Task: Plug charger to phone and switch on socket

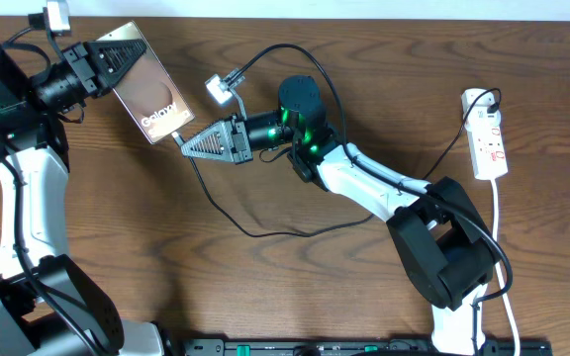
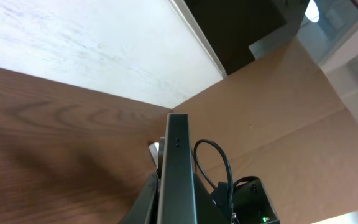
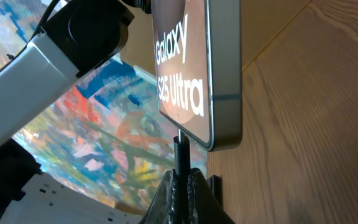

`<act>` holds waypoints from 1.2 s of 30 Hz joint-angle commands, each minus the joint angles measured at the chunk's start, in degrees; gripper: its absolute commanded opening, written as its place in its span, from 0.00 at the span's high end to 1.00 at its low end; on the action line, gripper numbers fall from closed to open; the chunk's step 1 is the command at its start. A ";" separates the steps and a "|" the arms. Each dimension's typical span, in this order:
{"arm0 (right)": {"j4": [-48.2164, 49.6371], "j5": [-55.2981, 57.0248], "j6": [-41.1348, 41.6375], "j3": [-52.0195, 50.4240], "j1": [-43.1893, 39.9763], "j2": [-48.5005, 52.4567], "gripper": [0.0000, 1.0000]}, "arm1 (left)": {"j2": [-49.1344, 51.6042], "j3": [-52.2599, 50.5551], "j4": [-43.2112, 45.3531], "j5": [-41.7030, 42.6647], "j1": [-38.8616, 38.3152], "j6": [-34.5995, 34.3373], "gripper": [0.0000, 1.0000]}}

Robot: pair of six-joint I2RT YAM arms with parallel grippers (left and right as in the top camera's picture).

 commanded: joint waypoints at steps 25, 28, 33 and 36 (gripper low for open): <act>1.68 8.13 3.80 0.33 -0.94 -0.39 0.99 | -0.13 0.09 0.24 1.57 -0.09 -0.57 0.92; 1.66 9.66 4.85 0.33 -0.92 -0.39 0.99 | -0.13 0.09 0.20 0.98 -0.09 -0.59 0.93; 1.81 10.25 5.60 0.33 -0.92 -0.39 0.99 | -0.13 0.09 0.20 0.81 -0.15 -0.79 0.93; 1.81 10.93 5.60 0.33 -0.87 -0.39 0.99 | -0.13 0.09 0.22 0.79 -0.50 -0.98 0.93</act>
